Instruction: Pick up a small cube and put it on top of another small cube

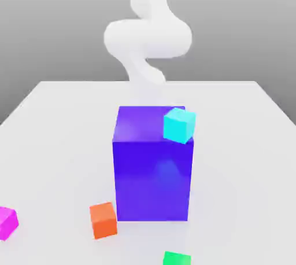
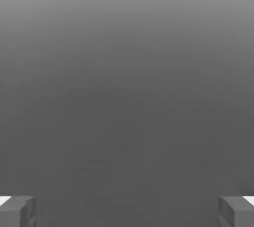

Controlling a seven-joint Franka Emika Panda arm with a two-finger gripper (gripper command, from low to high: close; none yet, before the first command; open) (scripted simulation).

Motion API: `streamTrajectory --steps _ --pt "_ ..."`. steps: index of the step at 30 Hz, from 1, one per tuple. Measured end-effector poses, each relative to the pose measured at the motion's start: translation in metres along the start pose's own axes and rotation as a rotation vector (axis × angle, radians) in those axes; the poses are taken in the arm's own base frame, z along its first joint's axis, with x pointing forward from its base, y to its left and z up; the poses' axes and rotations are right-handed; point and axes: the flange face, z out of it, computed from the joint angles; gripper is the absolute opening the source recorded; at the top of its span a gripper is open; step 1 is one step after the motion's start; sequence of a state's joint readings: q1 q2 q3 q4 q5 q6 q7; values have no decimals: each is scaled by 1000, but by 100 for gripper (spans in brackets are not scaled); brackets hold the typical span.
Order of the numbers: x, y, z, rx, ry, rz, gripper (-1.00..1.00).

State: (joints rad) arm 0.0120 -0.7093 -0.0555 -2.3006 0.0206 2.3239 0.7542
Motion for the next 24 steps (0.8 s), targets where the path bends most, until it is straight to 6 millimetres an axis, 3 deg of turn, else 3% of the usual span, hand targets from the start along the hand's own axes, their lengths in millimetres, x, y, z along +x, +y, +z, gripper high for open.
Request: streamTrajectory --steps 6,11,17,24 --pt "37 51 107 -87 -132 48 0" --pt "54 109 189 -166 -218 93 0" --pt "59 198 271 -277 -298 152 0" --pt "45 315 340 -429 -368 206 0"
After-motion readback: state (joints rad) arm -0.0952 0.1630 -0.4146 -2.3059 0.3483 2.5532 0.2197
